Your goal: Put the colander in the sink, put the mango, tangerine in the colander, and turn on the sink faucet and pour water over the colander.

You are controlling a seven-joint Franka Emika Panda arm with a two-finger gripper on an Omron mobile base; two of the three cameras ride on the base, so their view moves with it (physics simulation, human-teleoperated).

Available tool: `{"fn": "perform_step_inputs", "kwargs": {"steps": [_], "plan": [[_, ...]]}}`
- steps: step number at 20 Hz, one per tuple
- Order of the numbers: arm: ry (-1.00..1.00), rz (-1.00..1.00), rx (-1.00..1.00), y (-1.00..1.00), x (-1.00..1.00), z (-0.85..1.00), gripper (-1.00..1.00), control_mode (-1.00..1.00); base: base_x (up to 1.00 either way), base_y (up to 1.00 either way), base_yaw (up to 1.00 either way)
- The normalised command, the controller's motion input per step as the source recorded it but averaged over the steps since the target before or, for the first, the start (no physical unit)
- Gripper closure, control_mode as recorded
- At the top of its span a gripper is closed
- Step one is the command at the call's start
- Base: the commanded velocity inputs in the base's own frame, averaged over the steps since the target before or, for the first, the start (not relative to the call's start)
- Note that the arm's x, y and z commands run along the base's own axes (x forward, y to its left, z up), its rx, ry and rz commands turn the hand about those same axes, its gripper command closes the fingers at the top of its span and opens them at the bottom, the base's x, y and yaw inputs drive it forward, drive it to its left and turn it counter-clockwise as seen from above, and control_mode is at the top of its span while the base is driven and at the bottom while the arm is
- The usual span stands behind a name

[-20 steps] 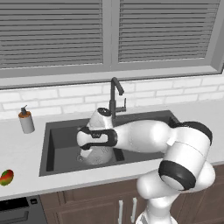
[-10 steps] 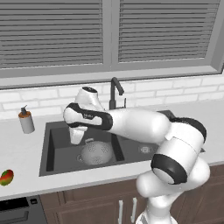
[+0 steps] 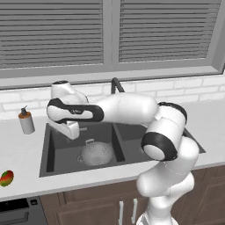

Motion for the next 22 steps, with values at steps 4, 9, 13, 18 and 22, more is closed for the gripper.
{"fn": "perform_step_inputs", "kwargs": {"steps": [4, 9, 13, 18, 22], "plan": [[-0.15, 0.67, -0.16, 0.28, -0.13, 0.0, -1.0, -1.0, 0.0, 0.0, 0.0], [-0.11, 0.64, -0.1, 0.26, -0.18, 0.0, -1.0, -1.0, 0.0, 0.0, 0.0], [-0.04, 0.37, -0.05, 0.31, -0.38, 0.0, -1.0, -1.0, 0.0, 0.0, 0.0], [-0.02, 0.14, 0.0, 0.14, -0.51, -0.1, -1.0, -1.0, 0.0, 0.0, 0.0], [0.0, 0.06, 0.02, 0.07, -0.29, -0.13, -1.0, -1.0, 0.0, 0.0, 0.0]]}}
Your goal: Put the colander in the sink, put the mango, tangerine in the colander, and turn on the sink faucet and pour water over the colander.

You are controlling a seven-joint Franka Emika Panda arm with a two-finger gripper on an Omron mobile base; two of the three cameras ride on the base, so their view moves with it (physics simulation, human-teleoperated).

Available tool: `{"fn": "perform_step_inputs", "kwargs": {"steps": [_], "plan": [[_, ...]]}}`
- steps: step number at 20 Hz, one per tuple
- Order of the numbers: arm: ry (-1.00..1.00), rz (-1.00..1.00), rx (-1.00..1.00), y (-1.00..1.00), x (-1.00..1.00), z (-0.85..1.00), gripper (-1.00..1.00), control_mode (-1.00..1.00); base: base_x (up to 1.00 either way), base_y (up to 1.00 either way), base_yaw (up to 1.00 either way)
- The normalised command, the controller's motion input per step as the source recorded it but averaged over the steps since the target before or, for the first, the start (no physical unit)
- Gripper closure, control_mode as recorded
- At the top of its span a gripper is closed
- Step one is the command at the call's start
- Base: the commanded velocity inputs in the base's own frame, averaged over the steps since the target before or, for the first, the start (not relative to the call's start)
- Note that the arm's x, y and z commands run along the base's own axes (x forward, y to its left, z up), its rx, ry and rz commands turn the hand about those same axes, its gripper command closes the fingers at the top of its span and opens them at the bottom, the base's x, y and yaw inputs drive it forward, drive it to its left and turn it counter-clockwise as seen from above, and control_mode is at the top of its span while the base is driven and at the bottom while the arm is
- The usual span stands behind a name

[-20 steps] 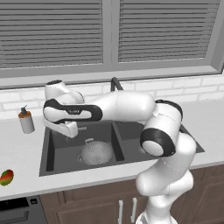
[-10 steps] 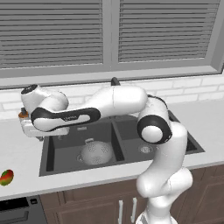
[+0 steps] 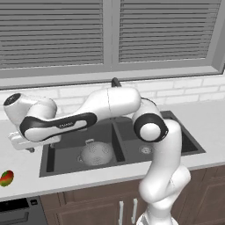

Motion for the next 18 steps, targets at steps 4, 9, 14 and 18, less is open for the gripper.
{"fn": "perform_step_inputs", "kwargs": {"steps": [4, 9, 14, 18], "plan": [[0.0, 0.06, 0.05, 0.07, -0.2, -0.18, -1.0, -1.0, 0.0, 0.0, 0.0], [0.0, 0.09, 0.12, 0.0, -0.08, -0.26, -1.0, -1.0, 0.0, 0.0, 0.0], [0.0, 0.16, 0.23, 0.11, 0.0, -0.34, -1.0, -1.0, 0.0, 0.0, 0.0], [0.0, 0.18, 0.23, 0.24, 0.0, -0.35, -1.0, -1.0, 0.0, 0.0, 0.0]]}}
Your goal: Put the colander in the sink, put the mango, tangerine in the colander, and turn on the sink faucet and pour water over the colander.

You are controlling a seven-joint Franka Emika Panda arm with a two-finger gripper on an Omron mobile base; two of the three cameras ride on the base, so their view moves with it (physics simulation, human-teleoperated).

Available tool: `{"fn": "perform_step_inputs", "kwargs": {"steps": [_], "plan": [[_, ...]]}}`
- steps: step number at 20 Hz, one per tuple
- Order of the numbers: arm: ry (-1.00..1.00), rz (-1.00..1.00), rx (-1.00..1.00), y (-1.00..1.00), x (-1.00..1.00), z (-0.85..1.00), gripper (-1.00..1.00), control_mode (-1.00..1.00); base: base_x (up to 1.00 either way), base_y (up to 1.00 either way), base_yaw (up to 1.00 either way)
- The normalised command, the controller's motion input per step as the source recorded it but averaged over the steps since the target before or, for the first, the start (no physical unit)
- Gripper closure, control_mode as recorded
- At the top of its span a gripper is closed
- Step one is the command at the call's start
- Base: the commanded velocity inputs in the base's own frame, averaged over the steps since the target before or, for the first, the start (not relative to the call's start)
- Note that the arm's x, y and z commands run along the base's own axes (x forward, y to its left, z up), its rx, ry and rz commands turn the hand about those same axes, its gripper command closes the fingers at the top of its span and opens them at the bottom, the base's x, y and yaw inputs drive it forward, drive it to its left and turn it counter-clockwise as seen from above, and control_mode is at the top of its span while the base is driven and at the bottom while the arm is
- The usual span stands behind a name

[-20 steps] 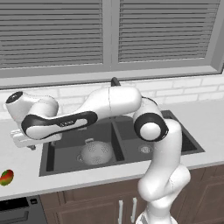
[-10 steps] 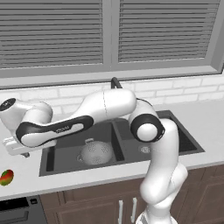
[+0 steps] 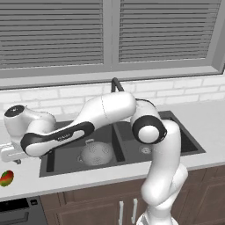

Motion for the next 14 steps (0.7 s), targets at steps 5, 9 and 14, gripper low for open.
{"fn": "perform_step_inputs", "kwargs": {"steps": [5, 9, 14], "plan": [[0.01, 0.1, 0.12, 0.32, 0.0, -0.25, -1.0, -1.0, 0.0, 0.0, 0.0], [0.06, 0.02, 0.03, 0.48, 0.0, -0.11, -1.0, -1.0, 0.0, 0.0, 0.0], [0.11, 0.0, 0.01, 0.57, 0.07, -0.01, -1.0, -1.0, 0.0, 0.0, 0.0]]}}
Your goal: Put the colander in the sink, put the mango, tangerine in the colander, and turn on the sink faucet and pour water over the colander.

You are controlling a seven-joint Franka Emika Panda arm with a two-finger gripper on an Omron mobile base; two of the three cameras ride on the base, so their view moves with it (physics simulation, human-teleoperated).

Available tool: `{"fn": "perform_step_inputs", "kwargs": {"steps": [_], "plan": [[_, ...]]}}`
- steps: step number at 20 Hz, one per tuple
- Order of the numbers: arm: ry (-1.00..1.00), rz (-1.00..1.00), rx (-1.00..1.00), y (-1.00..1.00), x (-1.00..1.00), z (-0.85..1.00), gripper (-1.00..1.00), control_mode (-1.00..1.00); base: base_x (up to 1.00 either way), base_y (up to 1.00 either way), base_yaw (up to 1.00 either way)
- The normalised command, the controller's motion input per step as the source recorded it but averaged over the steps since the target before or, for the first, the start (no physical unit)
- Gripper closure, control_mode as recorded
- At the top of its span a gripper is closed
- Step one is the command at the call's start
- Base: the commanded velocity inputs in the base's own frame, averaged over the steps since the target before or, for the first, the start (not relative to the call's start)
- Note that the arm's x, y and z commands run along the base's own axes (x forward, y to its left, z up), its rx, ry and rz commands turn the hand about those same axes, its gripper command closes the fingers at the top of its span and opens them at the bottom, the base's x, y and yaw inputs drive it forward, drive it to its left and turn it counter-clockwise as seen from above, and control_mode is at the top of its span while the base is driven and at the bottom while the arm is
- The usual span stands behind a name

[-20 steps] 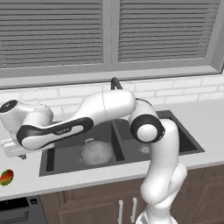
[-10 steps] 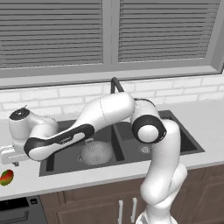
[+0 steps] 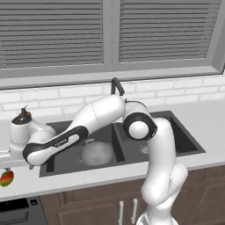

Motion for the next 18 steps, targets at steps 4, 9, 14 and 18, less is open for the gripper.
{"fn": "perform_step_inputs", "kwargs": {"steps": [4, 9, 14, 18], "plan": [[0.1, 0.0, 0.0, 0.56, 0.08, 0.0, -1.0, -1.0, 0.0, 0.0, 0.0], [0.05, 0.0, -0.05, 0.39, 0.0, -0.05, -1.0, -1.0, 0.0, 0.0, 0.0], [0.0, 0.0, -0.13, 0.19, 0.0, -0.09, -1.0, -1.0, 0.0, 0.0, 0.0], [0.0, 0.0, -0.12, 0.08, 0.0, -0.11, -1.0, -1.0, 0.0, 0.0, 0.0]]}}
